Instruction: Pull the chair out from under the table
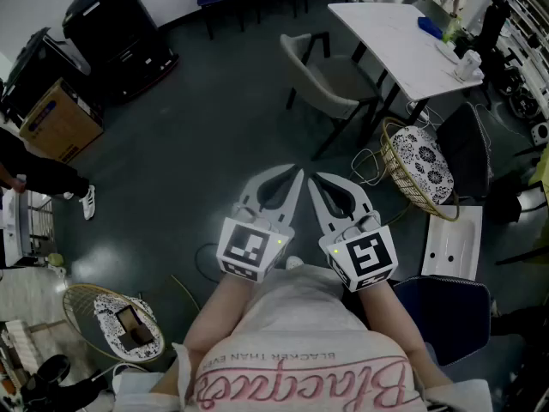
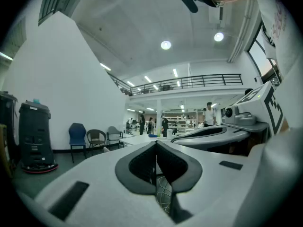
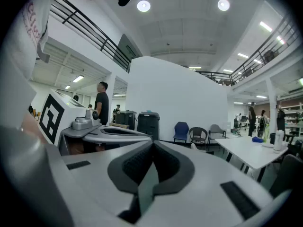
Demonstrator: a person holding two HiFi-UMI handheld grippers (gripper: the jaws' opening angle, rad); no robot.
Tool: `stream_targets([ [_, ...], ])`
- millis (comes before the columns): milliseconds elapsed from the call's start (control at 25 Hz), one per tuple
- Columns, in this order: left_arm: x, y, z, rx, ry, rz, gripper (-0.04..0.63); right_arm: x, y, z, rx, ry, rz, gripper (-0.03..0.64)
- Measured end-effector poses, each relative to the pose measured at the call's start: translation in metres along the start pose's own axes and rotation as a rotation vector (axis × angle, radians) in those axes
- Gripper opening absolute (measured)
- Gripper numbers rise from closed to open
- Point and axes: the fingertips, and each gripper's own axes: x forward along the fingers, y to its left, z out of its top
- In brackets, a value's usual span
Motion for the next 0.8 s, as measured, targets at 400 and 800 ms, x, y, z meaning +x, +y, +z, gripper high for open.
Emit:
stream_targets([
  [400, 0.002, -0.011, 0.002, 0.004, -0.002, 0.054, 0.005, -0.019, -0.005, -0.007, 0.005, -0.001, 0.018, 0.003],
  [800, 0.017, -0.013, -0.002, 0.014, 0.013, 0.064, 0.005, -0.015, -0.021, -0.017, 0.042, 0.004, 0.037, 0.003],
])
